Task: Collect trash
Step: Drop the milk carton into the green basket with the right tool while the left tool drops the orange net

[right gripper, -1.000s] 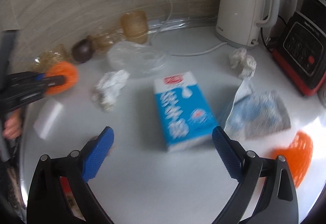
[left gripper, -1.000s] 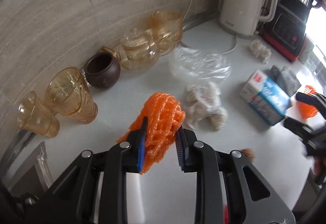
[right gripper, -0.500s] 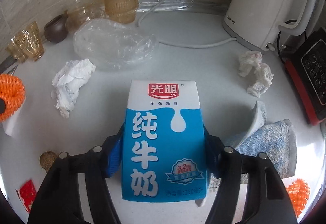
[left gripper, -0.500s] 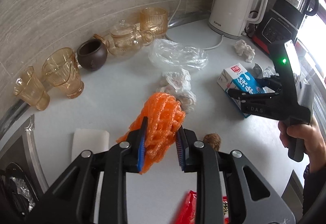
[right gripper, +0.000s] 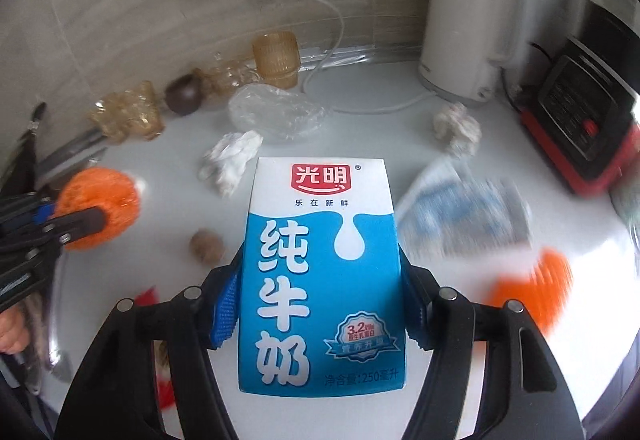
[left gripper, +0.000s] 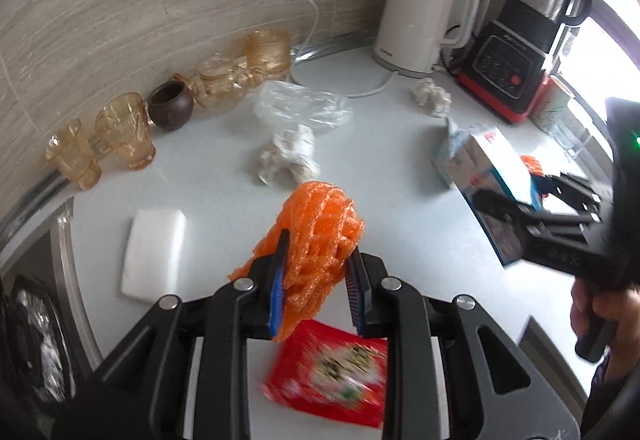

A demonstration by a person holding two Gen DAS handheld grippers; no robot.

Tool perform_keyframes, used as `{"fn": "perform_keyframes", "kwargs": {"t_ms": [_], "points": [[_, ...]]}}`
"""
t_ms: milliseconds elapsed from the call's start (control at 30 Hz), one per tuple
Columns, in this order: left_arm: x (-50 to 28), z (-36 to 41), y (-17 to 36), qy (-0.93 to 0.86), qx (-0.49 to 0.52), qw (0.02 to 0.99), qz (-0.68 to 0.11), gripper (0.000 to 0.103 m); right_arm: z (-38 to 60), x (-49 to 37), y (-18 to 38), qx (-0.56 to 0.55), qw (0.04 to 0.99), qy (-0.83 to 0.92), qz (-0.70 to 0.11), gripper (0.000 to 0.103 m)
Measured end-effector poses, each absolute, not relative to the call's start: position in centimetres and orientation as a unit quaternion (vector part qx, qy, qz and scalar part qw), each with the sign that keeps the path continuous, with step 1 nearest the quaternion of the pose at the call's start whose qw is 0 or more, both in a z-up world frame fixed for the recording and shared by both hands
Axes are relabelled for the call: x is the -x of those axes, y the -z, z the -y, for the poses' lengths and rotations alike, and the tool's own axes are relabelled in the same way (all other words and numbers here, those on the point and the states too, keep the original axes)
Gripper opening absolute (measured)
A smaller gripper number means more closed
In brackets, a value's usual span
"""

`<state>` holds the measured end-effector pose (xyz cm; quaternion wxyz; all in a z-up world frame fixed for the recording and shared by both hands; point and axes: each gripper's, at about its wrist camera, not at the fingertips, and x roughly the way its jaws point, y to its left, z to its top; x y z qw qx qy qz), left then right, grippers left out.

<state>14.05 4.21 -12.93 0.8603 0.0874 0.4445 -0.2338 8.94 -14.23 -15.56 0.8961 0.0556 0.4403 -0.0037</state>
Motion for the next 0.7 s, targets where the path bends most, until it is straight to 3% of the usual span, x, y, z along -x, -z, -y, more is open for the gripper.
{"fn": "perform_keyframes", "kwargs": {"t_ms": [700], "points": [[3.9,0.2,14.9,0.261,-0.105,0.830,-0.482,0.026,18.5,14.2,16.0,-0.085,0.878,-0.030,-0.470,0.066]]}}
